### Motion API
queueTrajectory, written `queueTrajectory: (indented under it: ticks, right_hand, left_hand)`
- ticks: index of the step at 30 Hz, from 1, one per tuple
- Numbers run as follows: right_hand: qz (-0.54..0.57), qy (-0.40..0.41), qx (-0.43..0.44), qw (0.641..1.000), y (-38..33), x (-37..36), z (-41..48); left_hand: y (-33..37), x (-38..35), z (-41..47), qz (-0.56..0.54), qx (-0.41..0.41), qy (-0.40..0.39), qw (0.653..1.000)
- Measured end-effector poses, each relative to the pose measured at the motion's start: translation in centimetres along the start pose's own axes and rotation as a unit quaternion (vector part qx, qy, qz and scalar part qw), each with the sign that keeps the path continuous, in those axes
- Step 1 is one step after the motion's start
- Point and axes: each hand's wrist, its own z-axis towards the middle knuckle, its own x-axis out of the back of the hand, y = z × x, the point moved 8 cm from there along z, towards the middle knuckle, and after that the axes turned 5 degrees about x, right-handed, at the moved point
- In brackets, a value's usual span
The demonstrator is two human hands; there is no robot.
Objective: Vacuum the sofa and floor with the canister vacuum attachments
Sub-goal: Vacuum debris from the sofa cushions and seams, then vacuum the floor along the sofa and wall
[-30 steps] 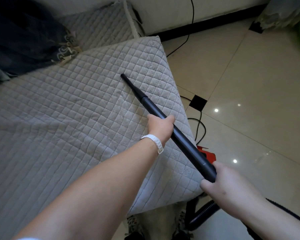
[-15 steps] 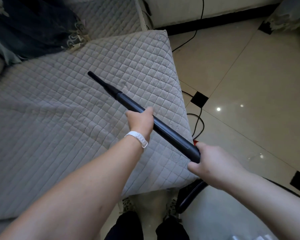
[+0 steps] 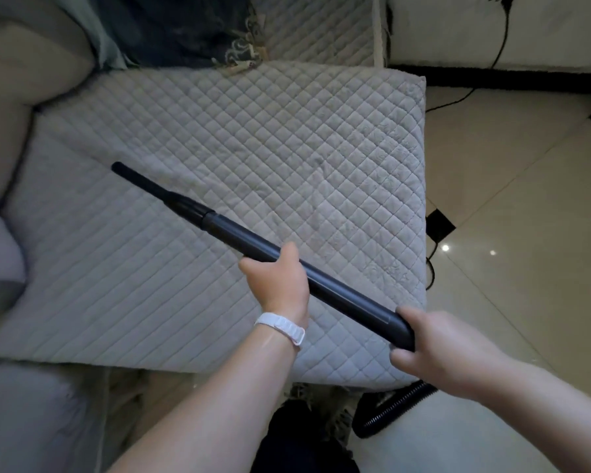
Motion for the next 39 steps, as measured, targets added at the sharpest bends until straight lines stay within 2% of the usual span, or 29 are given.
queueTrajectory:
  ticks: [6,12,18,26,33,39]
  right_hand:
    - [-0.058,-0.024,0.041,0.997,-4.6,2.7,2.4]
    - [-0.043,-0.084,0.08,0.992,-7.0,3.0,4.2]
    - [-0.039,-0.124,0.112,0.985,-4.4,2.6,4.0]
    - [-0.058,-0.153,0.161,0.973,2.6,2.6,0.1]
    - [-0.12,-0.206,0.19,0.952,7.9,1.3,-3.0]
    - [-0.14,-0.247,0.229,0.931,7.0,-3.8,-5.4]
  left_hand:
    - [2.9,3.5,1.6,-0.078,0.006,0.038,0.996]
    - [2.8,5.7,2.8,-0.131,0.034,0.065,0.989]
    - [-0.5,4.8,0.9,-0.149,0.067,0.101,0.981]
    - [-5.8,2.6,-6.8,-0.161,0.081,0.155,0.971]
    - [-12.8,1.9,-13.1,-0.217,0.126,0.218,0.943]
    - [-18.0,6.0,-15.7,-0.296,0.159,0.27,0.902]
